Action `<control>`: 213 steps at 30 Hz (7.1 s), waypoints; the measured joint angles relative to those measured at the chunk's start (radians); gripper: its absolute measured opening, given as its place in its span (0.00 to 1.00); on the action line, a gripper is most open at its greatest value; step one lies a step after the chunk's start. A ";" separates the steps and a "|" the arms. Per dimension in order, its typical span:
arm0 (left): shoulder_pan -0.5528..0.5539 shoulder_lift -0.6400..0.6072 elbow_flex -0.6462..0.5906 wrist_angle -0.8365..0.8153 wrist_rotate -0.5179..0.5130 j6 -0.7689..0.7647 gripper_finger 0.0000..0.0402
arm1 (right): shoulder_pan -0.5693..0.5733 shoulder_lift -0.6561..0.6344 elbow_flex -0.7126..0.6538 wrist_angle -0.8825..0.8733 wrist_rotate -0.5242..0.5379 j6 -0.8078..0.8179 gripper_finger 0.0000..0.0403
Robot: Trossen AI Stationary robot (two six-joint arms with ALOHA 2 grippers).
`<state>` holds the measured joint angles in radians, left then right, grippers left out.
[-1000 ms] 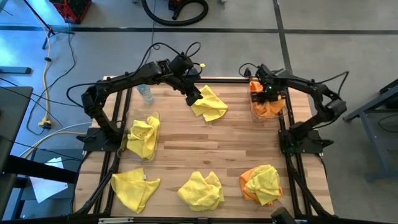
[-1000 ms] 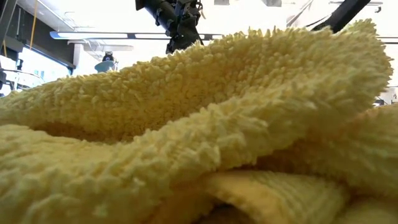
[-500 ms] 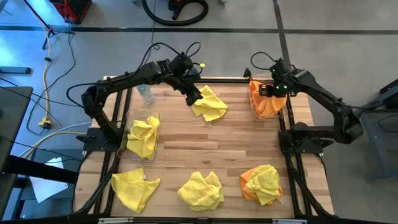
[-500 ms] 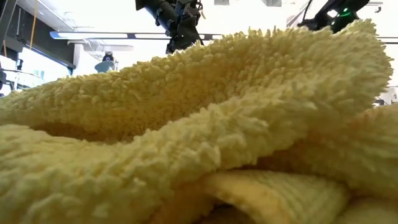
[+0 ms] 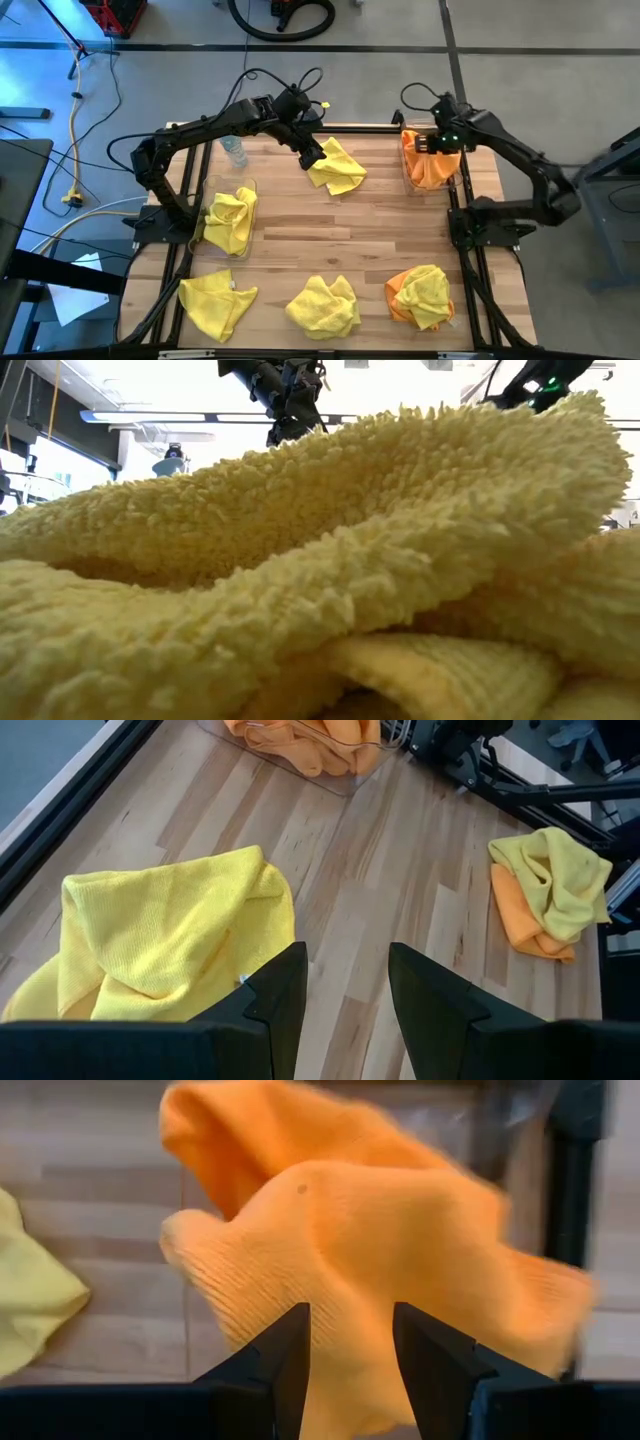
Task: Sort microfiber towel by color & place in baskets
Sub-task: Put the orange microfiber cloth into the right transparent bin, then put the yellow microfiber cloth into the left transparent bin
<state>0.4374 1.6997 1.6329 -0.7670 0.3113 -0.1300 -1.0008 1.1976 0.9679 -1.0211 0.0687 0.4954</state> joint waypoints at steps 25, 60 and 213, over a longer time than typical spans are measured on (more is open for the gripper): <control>-0.038 -0.020 0.000 -0.033 -0.028 -0.051 0.32 | 0.159 0.268 -0.002 0.025 0.217 0.233 0.34; -0.356 -0.339 -0.409 0.026 -0.218 -0.118 0.32 | 1.352 -0.106 -0.001 0.024 0.458 0.967 0.34; -0.432 -0.832 -0.412 -0.466 -0.614 -0.630 0.00 | 1.054 0.070 0.000 0.172 0.501 0.377 0.38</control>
<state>0.0051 0.8678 1.2209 -1.2334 -0.3028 -0.7597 0.0529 1.2678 0.9680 -0.8490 0.5697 0.8719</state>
